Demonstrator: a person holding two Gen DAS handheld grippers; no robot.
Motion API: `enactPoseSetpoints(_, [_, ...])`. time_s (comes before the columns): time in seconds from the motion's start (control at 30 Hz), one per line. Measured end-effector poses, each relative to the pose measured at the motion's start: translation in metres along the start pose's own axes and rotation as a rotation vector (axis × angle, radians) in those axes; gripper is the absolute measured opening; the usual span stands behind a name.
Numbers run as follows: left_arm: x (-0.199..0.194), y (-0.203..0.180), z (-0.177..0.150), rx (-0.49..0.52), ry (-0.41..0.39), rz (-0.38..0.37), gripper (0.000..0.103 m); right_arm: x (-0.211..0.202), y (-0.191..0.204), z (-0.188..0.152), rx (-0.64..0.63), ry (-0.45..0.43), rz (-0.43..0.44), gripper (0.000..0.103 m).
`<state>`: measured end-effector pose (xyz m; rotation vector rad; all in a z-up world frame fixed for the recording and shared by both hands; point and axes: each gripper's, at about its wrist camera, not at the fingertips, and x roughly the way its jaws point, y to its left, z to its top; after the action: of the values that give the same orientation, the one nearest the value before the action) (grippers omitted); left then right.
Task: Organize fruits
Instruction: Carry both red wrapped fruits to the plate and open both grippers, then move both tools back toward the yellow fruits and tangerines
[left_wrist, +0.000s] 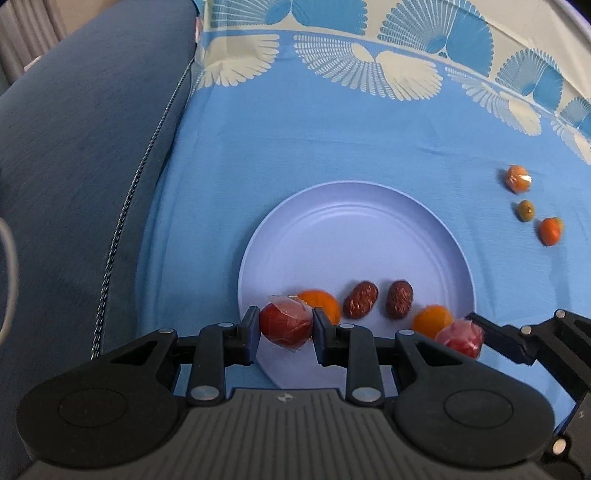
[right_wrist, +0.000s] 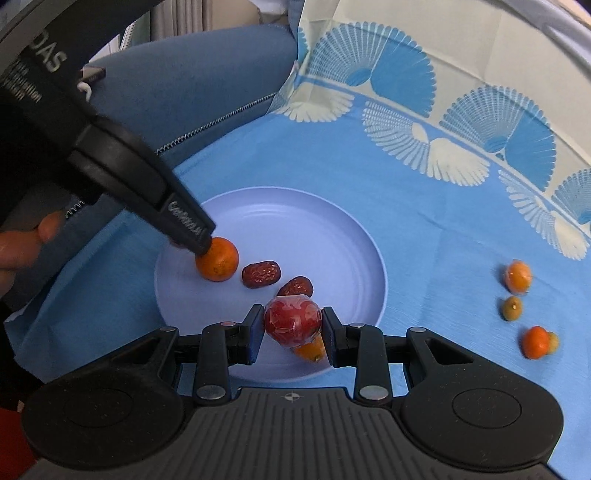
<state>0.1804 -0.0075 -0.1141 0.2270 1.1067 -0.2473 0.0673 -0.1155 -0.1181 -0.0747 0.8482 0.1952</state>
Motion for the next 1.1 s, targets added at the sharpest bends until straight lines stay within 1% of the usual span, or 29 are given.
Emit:
enactPoseSetpoints(0.1, [0.007,-0.003,0.005,0.014,-0.015,0.001,0.033,0.01,-0.001,0.002,-0.007,0.01,0.011,0.036])
enactPoseSetpoints(0.13, [0.007,-0.004,0.008,0.016,-0.031,0.004,0.037,0.012,-0.001,0.004,-0.011,0.013,0.017,0.039])
enactPoseSetpoints(0.17, [0.007,-0.005,0.01,0.017,-0.039,0.007,0.059,0.014,-0.002,0.005,-0.012,0.017,0.018,0.045])
enactPoseSetpoints(0.2, [0.005,-0.005,0.012,0.014,-0.048,0.01,0.073,0.014,-0.003,0.007,-0.013,0.017,0.013,0.064])
enactPoseSetpoints(0.23, [0.002,-0.004,0.014,0.005,-0.063,0.02,0.098,0.012,-0.004,0.009,-0.013,0.008,0.005,0.08])
enactPoseSetpoints(0.27, [-0.005,-0.003,0.014,-0.013,-0.089,0.042,0.103,0.006,-0.004,0.009,-0.014,-0.008,-0.008,0.086])
enactPoseSetpoints(0.3, [-0.011,-0.002,0.012,-0.025,-0.112,0.054,0.103,0.0,-0.004,0.008,-0.017,-0.021,-0.022,0.091])
enactPoseSetpoints(0.33, [-0.019,0.0,0.01,-0.026,-0.124,0.056,0.103,-0.006,-0.005,0.008,-0.021,-0.025,-0.029,0.094])
enactPoseSetpoints(0.4, [-0.03,0.002,0.005,-0.023,-0.112,0.054,0.103,-0.02,-0.003,0.003,-0.017,-0.016,-0.037,0.097])
enactPoseSetpoints(0.57, [-0.065,0.01,-0.036,-0.042,-0.08,0.064,0.103,-0.063,0.009,-0.023,0.023,0.025,-0.004,0.098])
enactPoseSetpoints(0.67, [-0.084,0.012,-0.061,-0.062,-0.063,0.076,0.103,-0.089,0.02,-0.037,0.029,0.021,0.011,0.1])
enactPoseSetpoints(0.77, [-0.1,0.012,-0.081,-0.08,-0.06,0.089,0.103,-0.109,0.029,-0.042,-0.009,-0.016,-0.009,0.102])
enactPoseSetpoints(0.87, [-0.116,0.01,-0.093,-0.101,-0.068,0.09,0.103,-0.129,0.031,-0.042,-0.004,-0.078,-0.045,0.102])
enactPoseSetpoints(0.97, [-0.138,0.006,-0.102,-0.109,-0.108,0.08,0.103,-0.146,0.034,-0.047,-0.002,-0.119,-0.066,0.102])
enactPoseSetpoints(1.1, [-0.162,-0.005,-0.11,-0.085,-0.164,0.08,0.103,-0.165,0.04,-0.055,-0.022,-0.159,-0.079,0.102])
